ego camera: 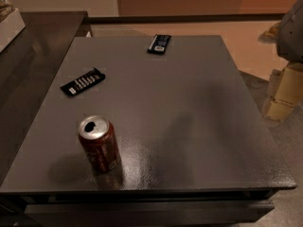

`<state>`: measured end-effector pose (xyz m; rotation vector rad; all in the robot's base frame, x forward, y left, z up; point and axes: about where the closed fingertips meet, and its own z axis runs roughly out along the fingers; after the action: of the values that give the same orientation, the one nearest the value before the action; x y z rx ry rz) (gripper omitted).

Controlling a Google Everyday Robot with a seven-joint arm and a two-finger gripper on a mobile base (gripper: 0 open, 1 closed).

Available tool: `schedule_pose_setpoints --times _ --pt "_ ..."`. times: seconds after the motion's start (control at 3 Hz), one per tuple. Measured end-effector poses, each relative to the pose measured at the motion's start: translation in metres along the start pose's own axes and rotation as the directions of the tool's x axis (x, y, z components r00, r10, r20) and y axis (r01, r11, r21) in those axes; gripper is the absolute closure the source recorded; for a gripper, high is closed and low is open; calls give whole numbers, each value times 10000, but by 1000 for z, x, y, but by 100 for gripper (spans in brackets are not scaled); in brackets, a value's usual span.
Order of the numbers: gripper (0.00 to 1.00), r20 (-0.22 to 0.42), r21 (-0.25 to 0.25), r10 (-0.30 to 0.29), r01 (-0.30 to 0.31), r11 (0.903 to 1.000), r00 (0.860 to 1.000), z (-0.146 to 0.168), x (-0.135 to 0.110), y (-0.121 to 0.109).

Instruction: Move rxbar chocolate near coke can

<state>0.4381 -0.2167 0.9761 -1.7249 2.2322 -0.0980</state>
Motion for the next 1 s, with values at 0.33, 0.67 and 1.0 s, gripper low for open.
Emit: schedule_pose_setpoints --times 0.33,0.67,1.0 --pt "0 90 96 -24 23 10000 10000 -1 -3 0" --pt "0 606 44 -403 401 9992 9973 10 -30 -6" --pt "0 1099 -139 -989 1010 9948 9890 30 -70 -21"
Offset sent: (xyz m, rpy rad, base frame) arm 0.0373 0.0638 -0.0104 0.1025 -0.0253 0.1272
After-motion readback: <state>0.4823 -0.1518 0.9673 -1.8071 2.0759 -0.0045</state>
